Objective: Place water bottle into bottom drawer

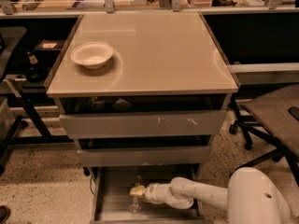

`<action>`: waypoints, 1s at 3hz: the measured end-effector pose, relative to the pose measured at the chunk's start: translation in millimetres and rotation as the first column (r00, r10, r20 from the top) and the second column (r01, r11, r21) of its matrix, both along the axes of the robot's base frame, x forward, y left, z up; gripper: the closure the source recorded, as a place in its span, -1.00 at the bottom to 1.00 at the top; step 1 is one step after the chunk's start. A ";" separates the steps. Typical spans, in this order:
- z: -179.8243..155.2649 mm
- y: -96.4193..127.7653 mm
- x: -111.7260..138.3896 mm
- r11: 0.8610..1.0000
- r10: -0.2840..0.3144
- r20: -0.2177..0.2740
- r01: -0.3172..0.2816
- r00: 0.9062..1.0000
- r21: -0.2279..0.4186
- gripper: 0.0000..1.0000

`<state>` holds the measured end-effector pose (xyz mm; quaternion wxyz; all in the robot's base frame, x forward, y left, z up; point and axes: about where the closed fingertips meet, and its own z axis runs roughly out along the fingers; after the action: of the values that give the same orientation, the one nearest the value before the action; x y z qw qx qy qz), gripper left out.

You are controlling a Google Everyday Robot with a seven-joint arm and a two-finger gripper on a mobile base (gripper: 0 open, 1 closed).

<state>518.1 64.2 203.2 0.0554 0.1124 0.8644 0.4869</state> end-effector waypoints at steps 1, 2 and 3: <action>-9.5 3.2 2.7 1.000 -0.001 0.012 0.001 1.000 -0.013 1.00; -22.9 5.2 -0.3 0.999 -0.009 0.012 0.010 1.000 -0.034 1.00; -34.2 6.8 -4.0 0.999 -0.015 0.007 0.015 1.000 -0.050 1.00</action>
Offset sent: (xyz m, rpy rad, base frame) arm -0.0015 0.0030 -0.0392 -0.0643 -0.0162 -0.0272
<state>514.0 71.0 169.0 0.0645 0.1158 0.8752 0.4652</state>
